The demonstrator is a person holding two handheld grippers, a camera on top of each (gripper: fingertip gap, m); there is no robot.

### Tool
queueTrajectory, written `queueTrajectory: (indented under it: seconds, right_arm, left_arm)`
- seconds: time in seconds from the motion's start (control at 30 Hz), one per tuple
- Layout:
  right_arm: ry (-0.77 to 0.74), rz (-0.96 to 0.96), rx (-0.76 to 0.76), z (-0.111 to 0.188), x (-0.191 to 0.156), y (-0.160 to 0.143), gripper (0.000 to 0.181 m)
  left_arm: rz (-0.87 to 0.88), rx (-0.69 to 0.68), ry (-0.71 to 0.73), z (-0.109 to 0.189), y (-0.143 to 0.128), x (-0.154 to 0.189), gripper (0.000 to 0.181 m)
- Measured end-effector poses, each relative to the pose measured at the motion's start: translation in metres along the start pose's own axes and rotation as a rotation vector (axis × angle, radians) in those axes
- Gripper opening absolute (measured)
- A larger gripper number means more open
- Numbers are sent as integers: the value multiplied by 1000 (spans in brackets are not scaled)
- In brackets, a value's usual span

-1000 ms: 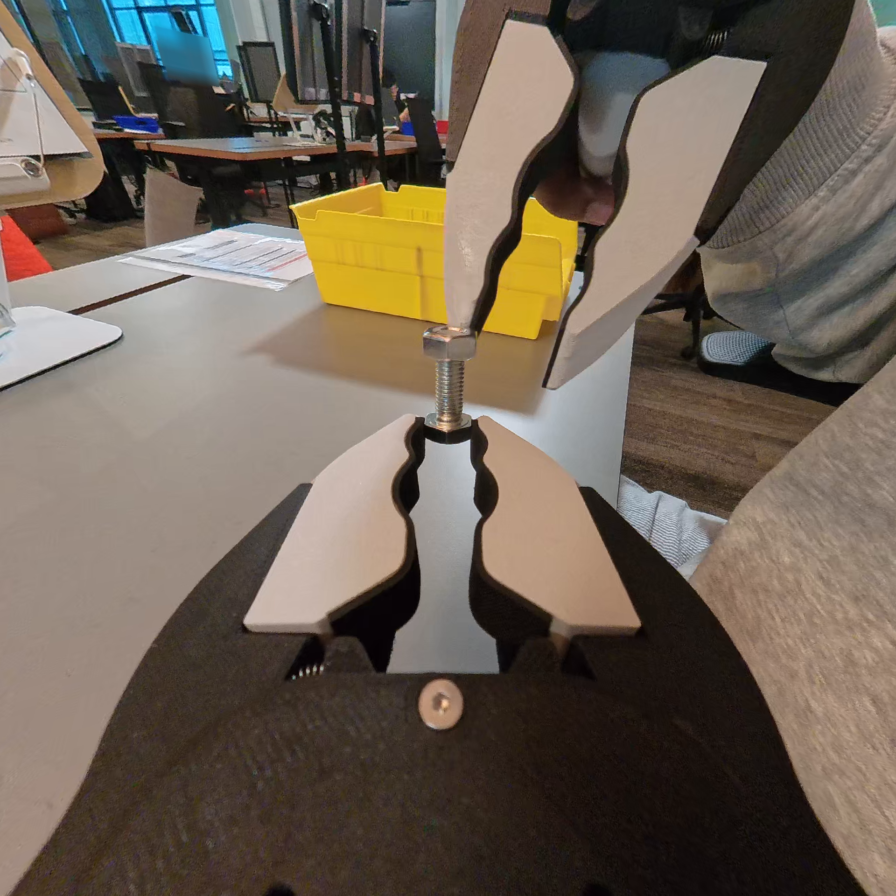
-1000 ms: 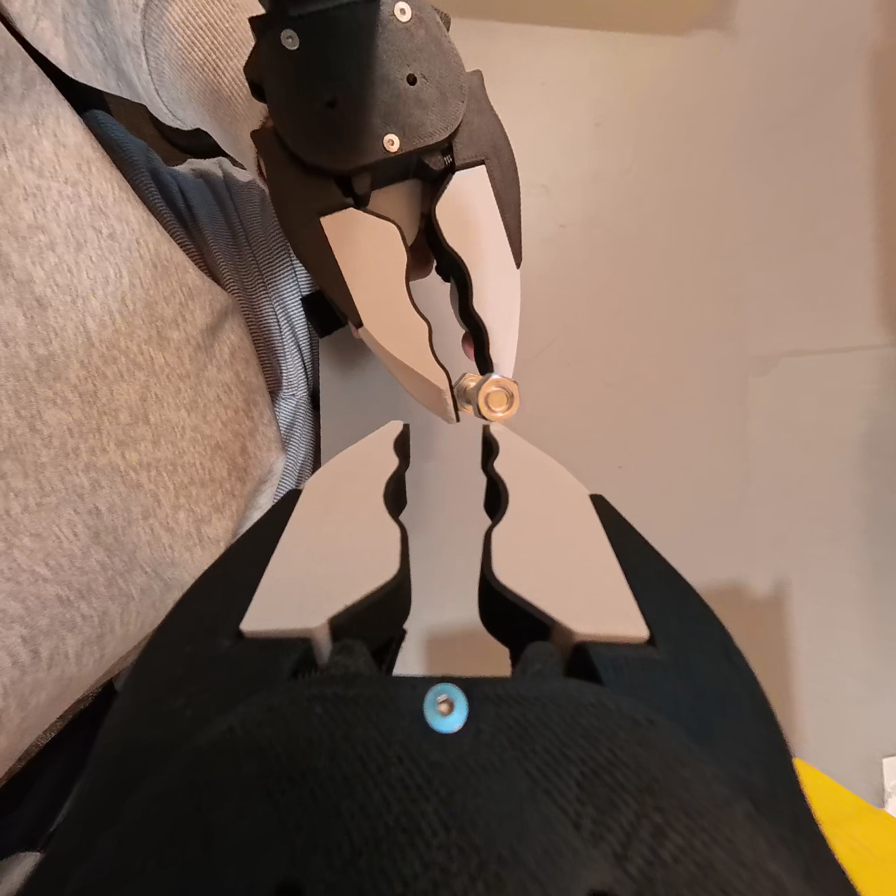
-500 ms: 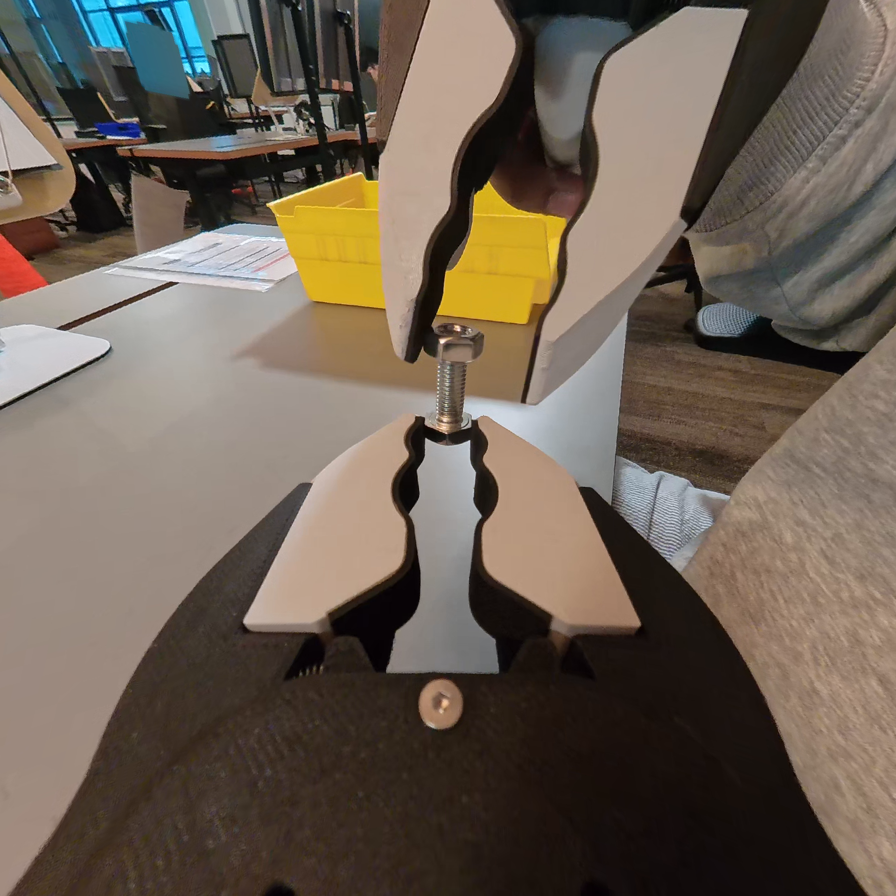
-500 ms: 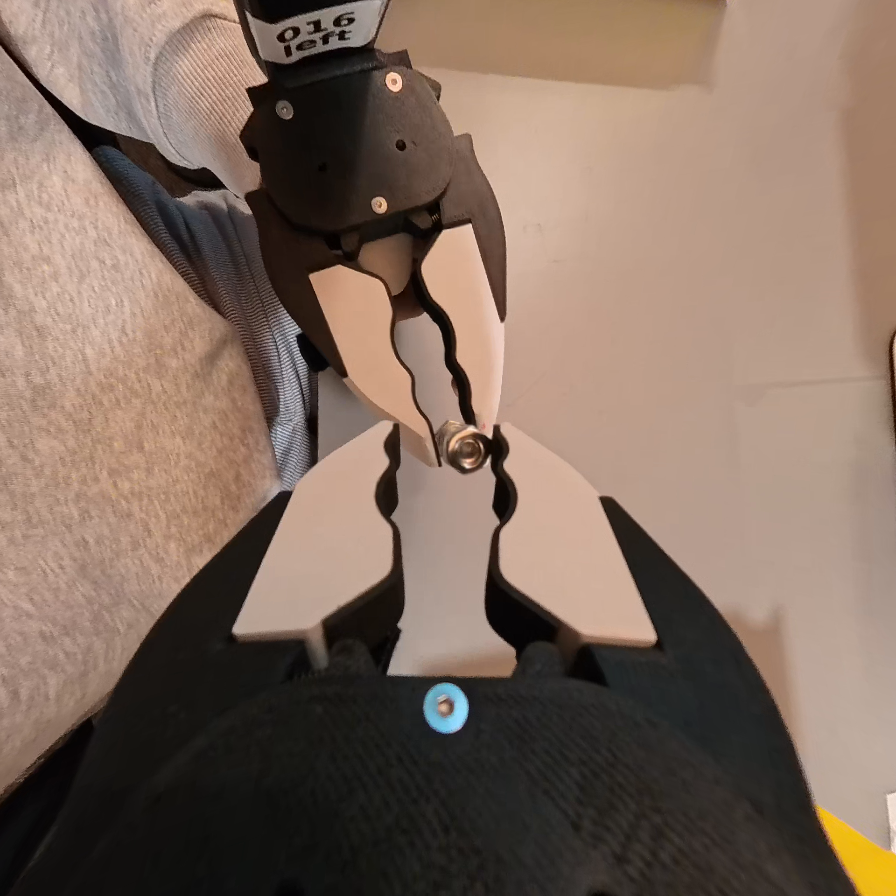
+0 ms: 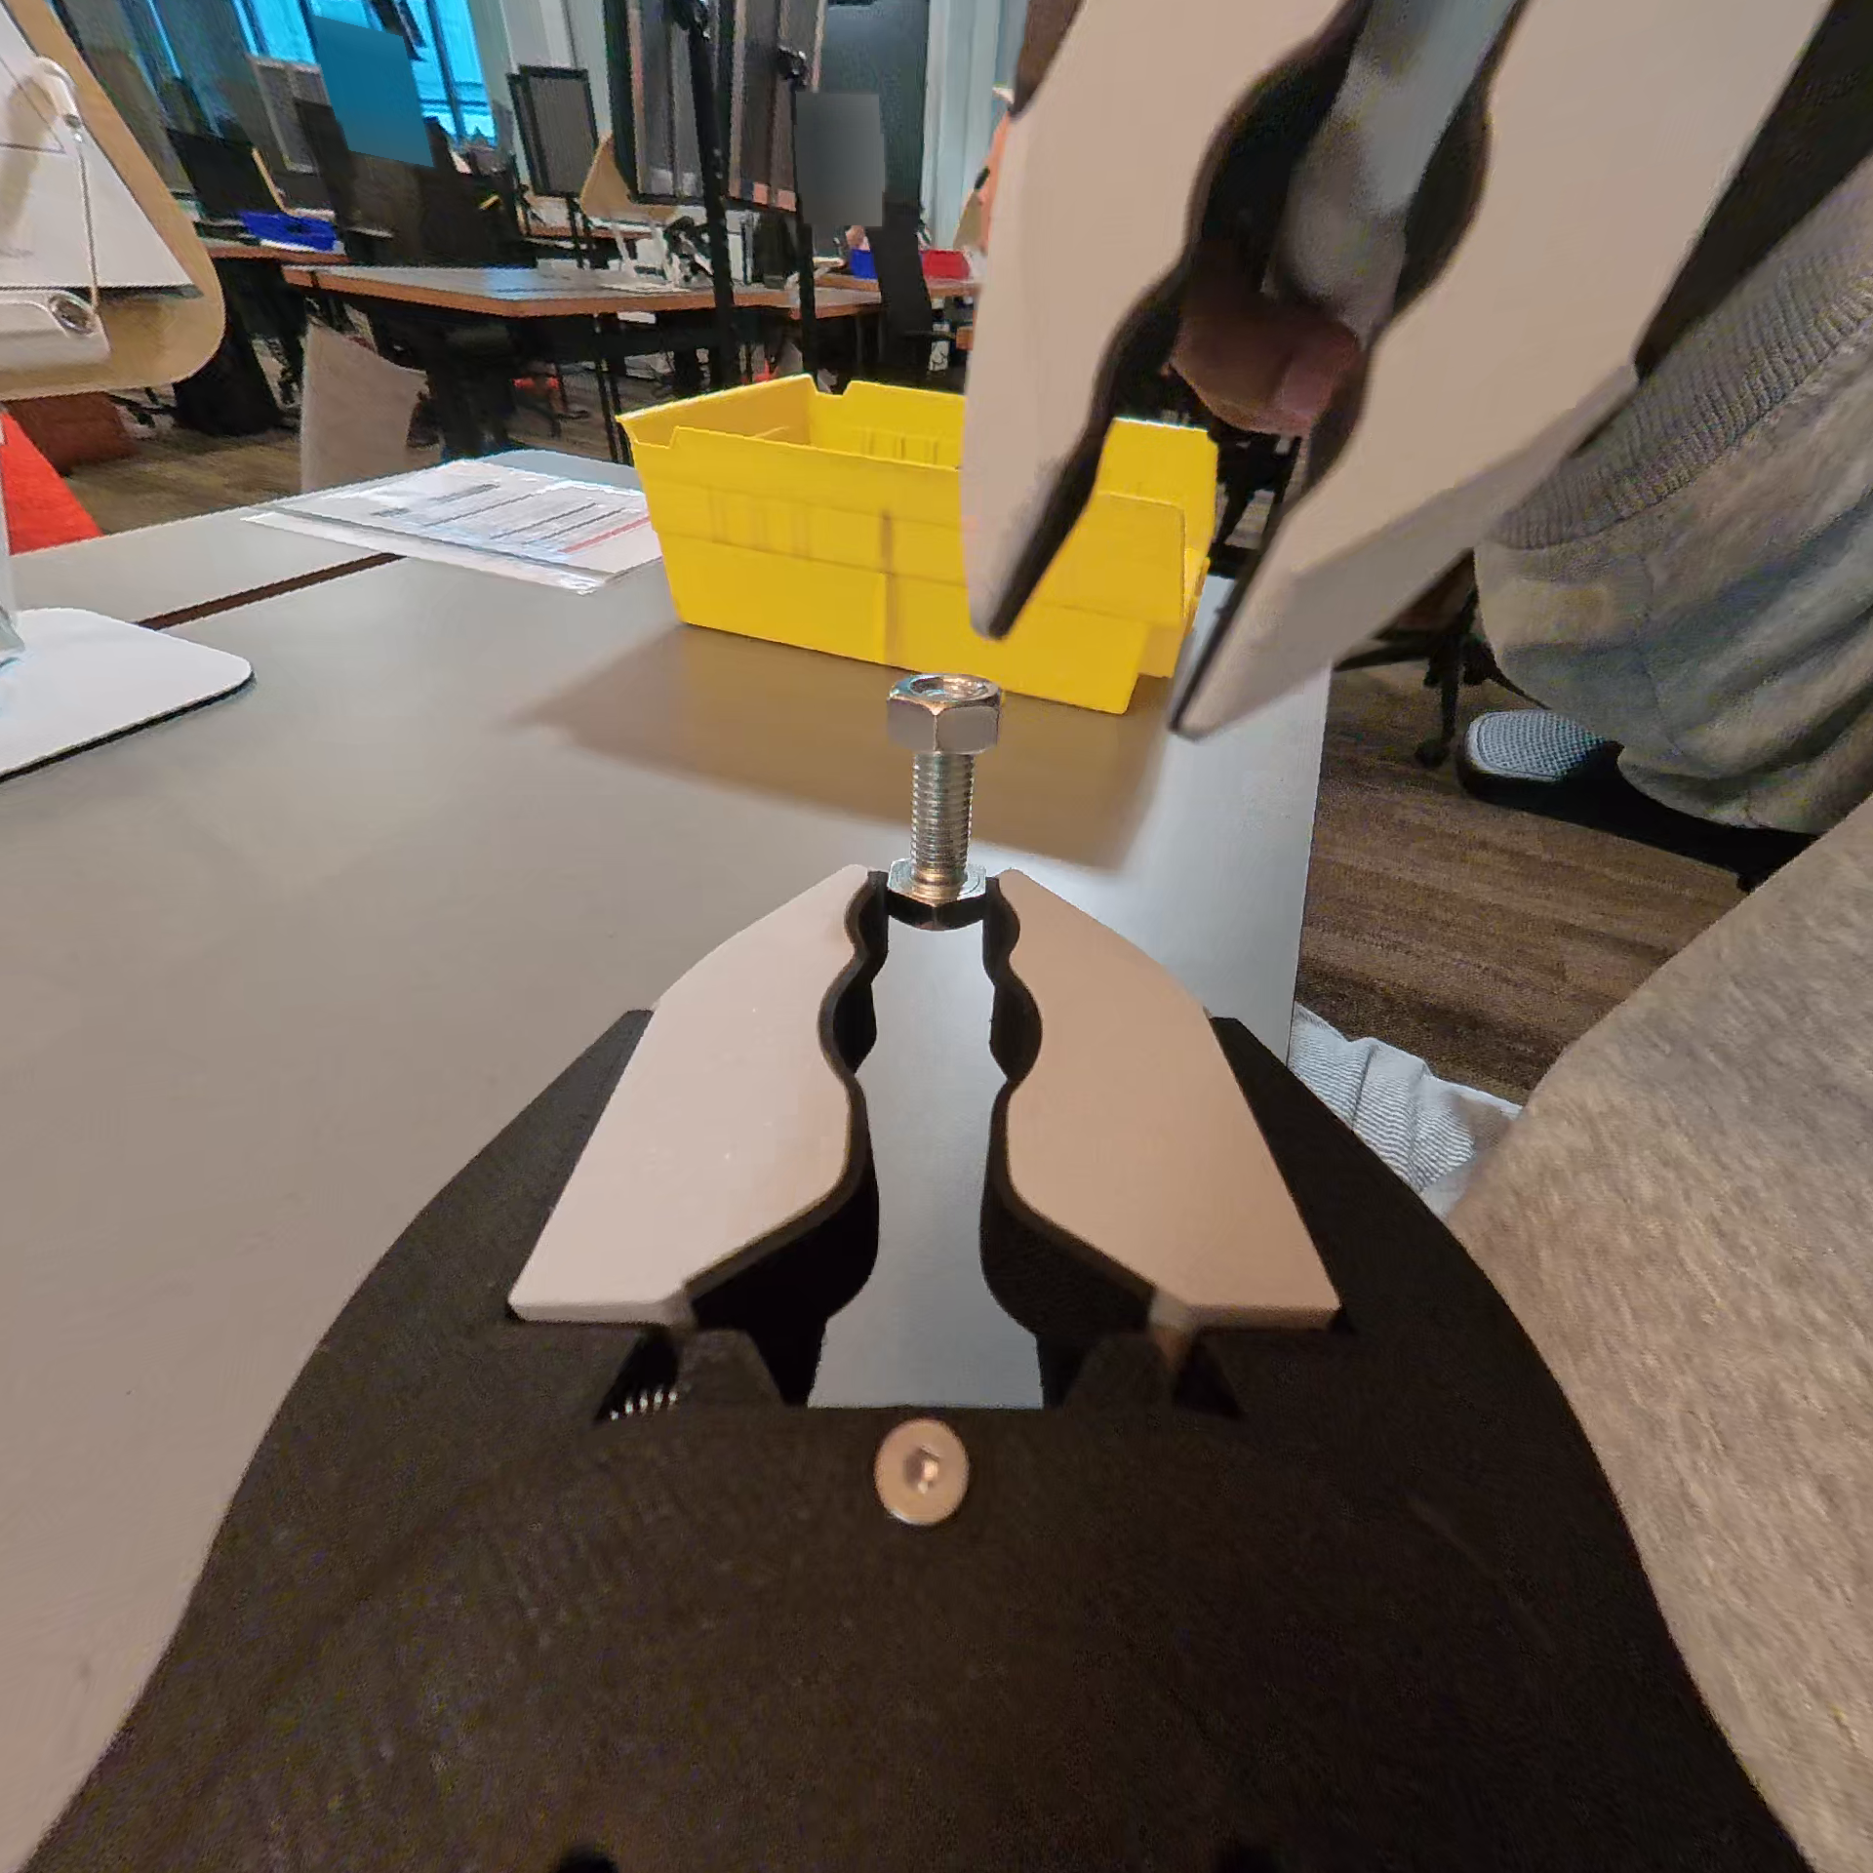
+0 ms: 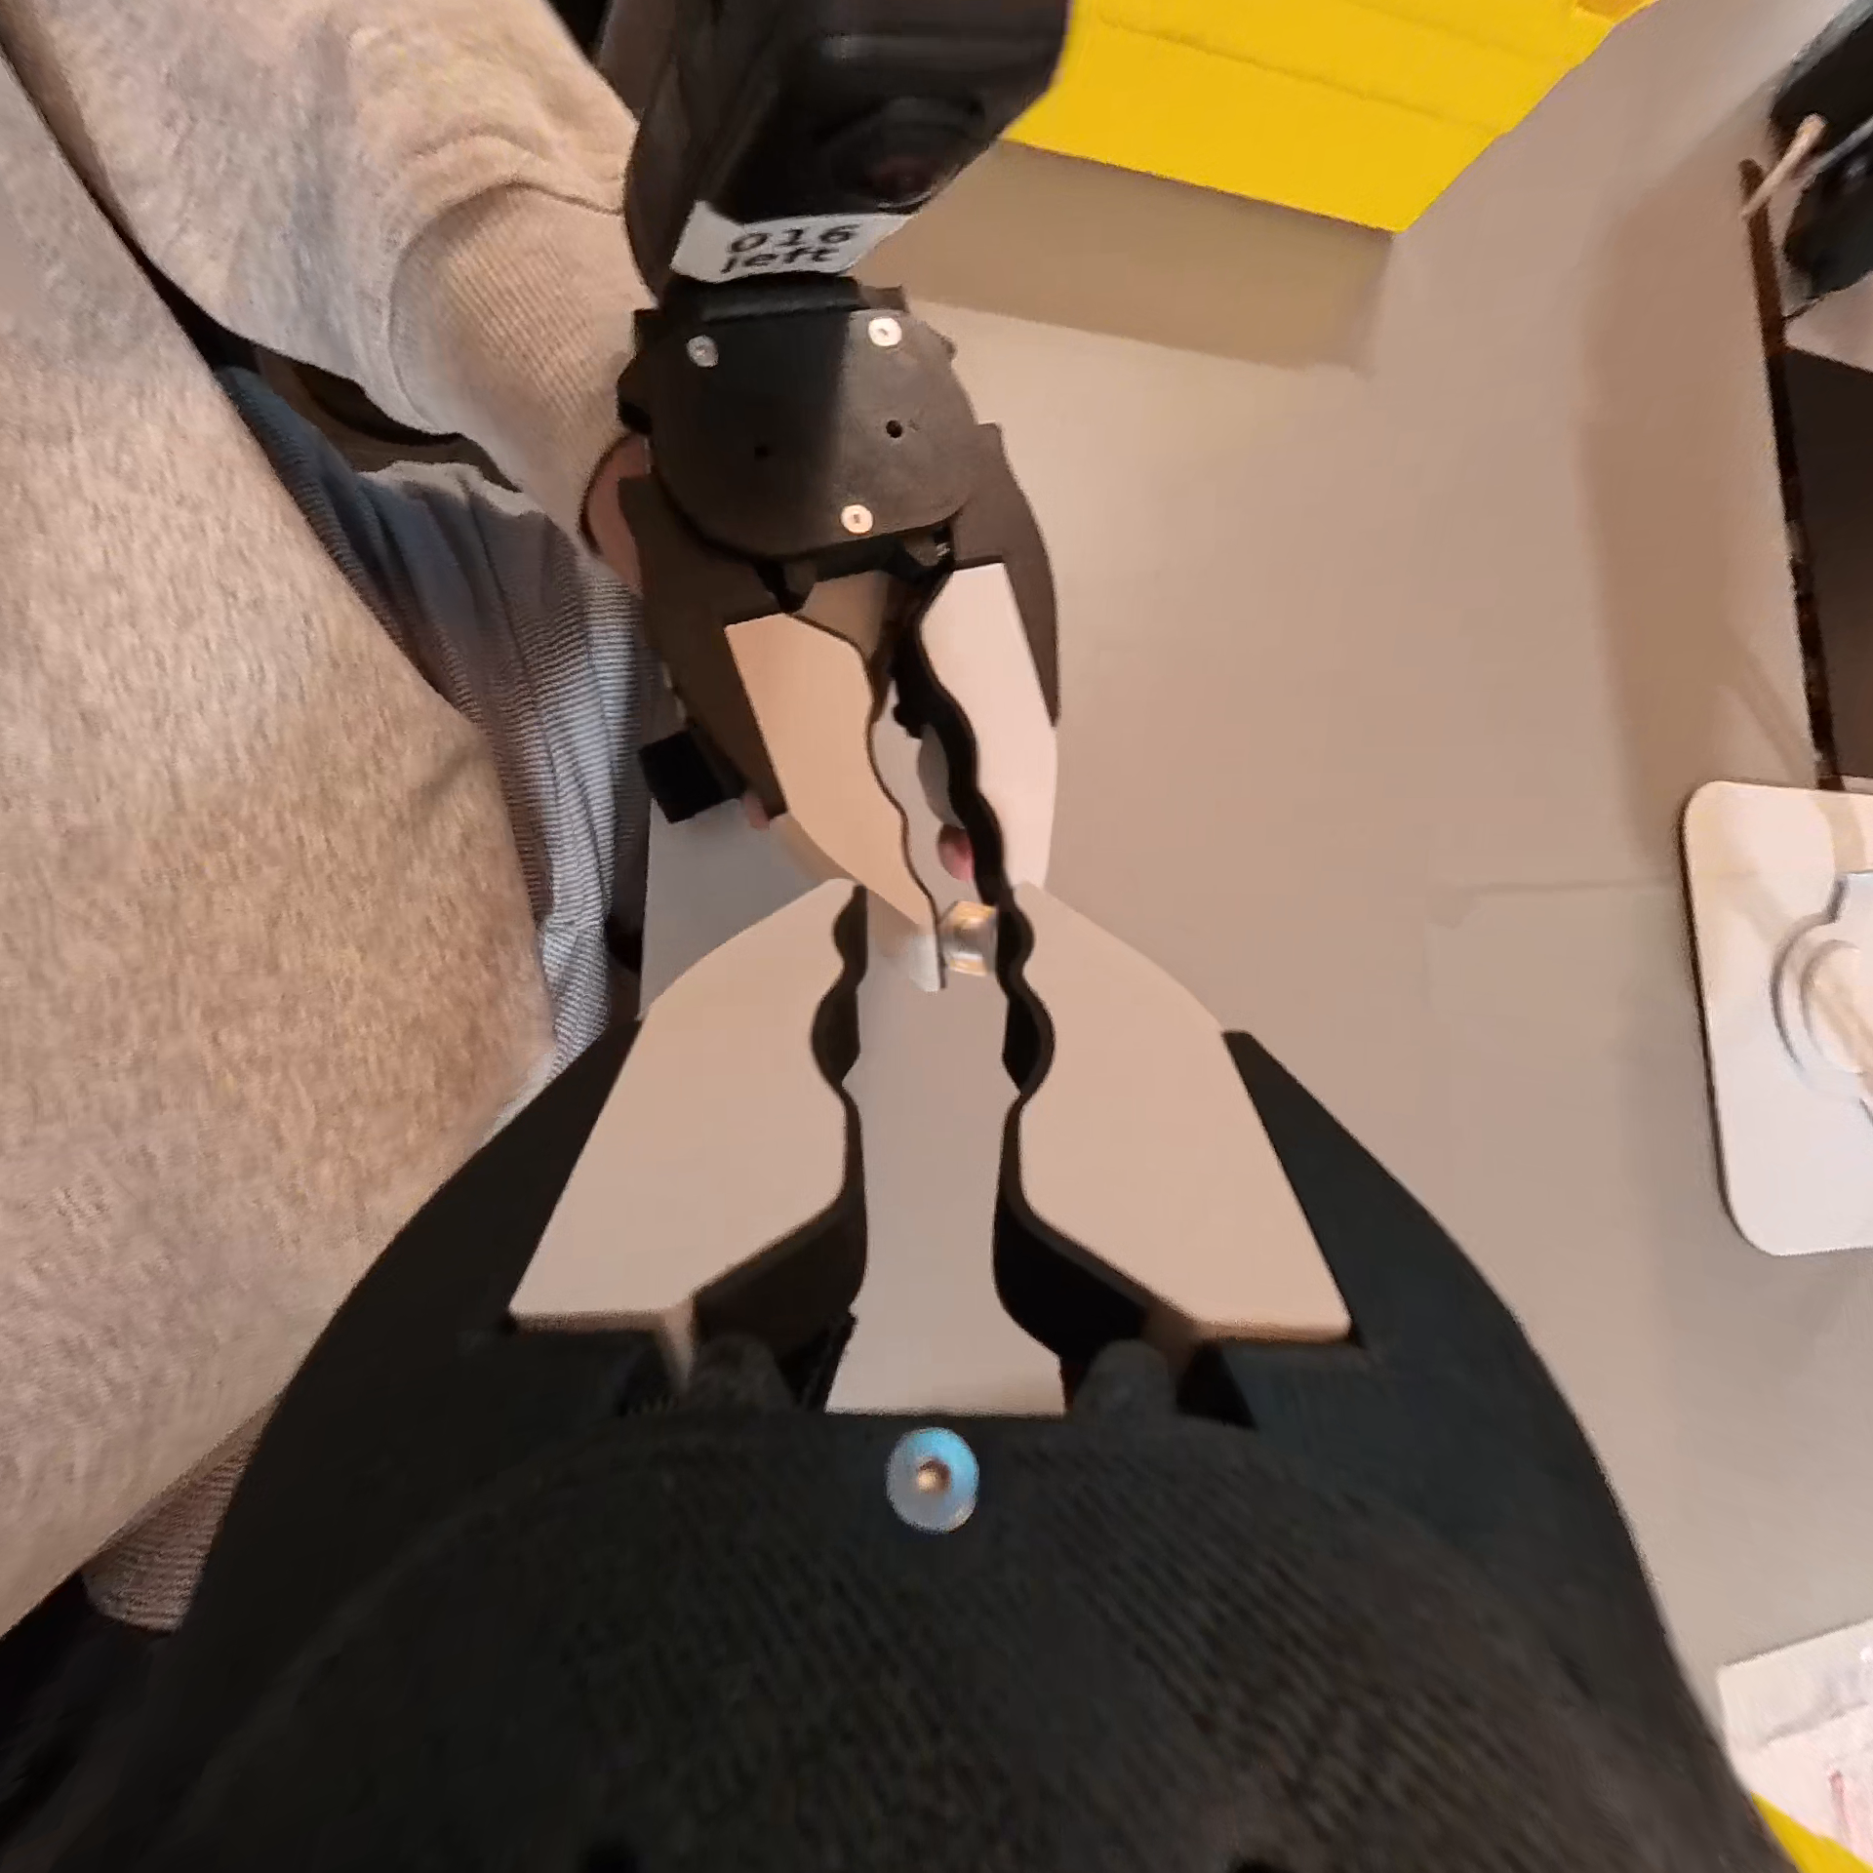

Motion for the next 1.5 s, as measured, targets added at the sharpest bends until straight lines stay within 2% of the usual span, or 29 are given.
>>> queueTrajectory:
  seconds: [0.17,0.47,0.63,0.9,1.23,1.5]
  right_arm:
    - [-41,-107,-30,2,16,-8,21]
    - [-16,-161,-95,-10,12,-16,25]
    - [1,-147,-83,-13,8,-15,19]
    - [20,-69,-52,-11,2,-11,25]
    - [60,-41,-39,-9,-9,-5,22]
    - [-11,-89,-40,2,9,-8,20]
  left_arm:
    - [-18,-5,1,-1,0,1,19]
    - [-35,-12,2,-1,0,2,19]
    - [-55,-21,-7,-3,-1,5,19]
    - [-66,-21,-19,-4,-1,8,19]
    - [-47,-17,-15,-3,-1,6,19]
    - [-21,1,-9,-1,0,3,19]
Point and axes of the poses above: each gripper's, where its closed fingertips meet, z back along the fingers, y out of its top, x = y × z across the jaws, the point moved 2 cm from there along z, back along the fingers, and after that the axes turned 10 degrees about -y, right-handed, at the moved point
